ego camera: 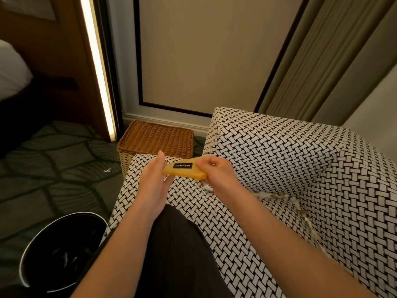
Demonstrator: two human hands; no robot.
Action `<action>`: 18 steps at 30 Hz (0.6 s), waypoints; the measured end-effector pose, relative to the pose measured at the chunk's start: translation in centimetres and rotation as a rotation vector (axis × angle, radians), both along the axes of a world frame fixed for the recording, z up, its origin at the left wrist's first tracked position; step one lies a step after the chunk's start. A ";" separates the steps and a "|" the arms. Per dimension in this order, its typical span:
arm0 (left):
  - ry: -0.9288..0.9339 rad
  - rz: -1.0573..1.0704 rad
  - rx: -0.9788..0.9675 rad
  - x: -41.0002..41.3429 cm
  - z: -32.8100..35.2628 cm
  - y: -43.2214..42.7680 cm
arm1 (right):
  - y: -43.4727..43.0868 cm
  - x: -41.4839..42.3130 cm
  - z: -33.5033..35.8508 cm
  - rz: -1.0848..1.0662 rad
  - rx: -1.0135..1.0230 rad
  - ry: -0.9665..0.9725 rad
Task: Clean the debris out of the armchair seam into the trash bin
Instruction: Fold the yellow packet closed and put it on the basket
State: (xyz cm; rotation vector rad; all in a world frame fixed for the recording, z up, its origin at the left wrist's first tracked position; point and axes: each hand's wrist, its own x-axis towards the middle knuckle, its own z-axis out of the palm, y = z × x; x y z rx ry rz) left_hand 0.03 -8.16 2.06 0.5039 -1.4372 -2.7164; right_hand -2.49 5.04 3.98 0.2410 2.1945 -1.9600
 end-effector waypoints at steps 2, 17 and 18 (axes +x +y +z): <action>-0.077 0.005 0.070 -0.7 -0.4 -0.4 | -0.3 0.1 -0.3 0.032 0.114 0.084; -0.250 0.094 -0.382 -5.6 -8.6 -5.3 | -6.0 -5.5 -8.5 0.098 -0.072 -0.257; -0.235 0.098 -0.413 -5.9 -9.0 -5.3 | -6.3 -5.9 -9.1 0.065 -0.088 -0.275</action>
